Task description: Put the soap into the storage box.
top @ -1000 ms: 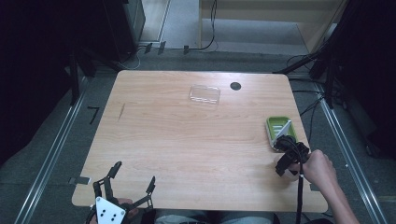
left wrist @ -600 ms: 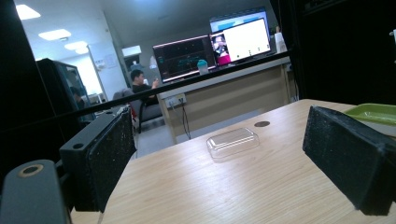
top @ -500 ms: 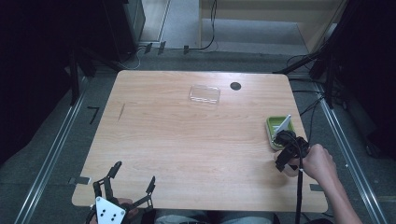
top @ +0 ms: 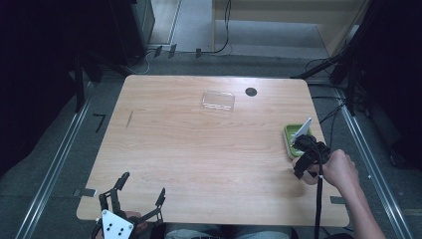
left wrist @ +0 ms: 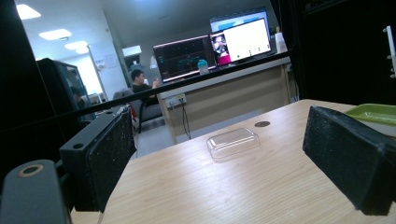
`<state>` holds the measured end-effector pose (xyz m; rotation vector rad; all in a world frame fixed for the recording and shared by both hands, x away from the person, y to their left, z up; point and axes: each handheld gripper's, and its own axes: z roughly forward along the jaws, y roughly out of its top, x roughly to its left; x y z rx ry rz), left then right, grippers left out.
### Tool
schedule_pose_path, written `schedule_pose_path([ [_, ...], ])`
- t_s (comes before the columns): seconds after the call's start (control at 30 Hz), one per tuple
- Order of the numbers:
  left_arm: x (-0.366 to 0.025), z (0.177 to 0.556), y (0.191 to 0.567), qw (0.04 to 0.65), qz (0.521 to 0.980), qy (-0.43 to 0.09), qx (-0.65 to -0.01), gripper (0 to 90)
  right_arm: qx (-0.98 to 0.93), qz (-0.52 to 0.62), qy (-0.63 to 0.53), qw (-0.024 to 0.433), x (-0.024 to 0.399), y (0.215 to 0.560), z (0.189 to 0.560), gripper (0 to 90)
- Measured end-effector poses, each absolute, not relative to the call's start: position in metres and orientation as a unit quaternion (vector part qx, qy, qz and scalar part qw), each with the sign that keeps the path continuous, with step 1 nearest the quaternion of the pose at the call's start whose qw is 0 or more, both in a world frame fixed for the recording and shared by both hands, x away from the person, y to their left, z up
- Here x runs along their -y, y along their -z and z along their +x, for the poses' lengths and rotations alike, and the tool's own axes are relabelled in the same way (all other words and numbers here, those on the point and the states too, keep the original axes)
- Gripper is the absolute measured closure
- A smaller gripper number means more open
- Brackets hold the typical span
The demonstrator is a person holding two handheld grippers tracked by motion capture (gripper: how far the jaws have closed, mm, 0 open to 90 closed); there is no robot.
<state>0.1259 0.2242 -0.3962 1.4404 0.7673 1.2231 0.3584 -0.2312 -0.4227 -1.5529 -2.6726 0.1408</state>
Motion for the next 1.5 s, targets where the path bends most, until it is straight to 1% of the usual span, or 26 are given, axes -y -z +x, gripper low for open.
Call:
schedule_pose_path([
  [0.6, -0.224, 0.126, 0.396, 0.524, 0.601, -0.511, -0.321, 9.9, 0.864, -0.502, -0.040, 0.016, 0.232, 0.417, 0.370, 33.5],
  [0.9, -0.225, 0.126, 0.396, 0.524, 0.601, -0.511, -0.321, 9.9, 0.861, -0.507, -0.035, 0.005, 0.230, 0.412, 0.377, 33.5],
  [1.5, -0.225, 0.126, 0.396, 0.524, 0.601, -0.510, -0.322, 9.9, 0.863, -0.505, -0.020, 0.006, 0.228, 0.405, 0.396, 33.5],
])
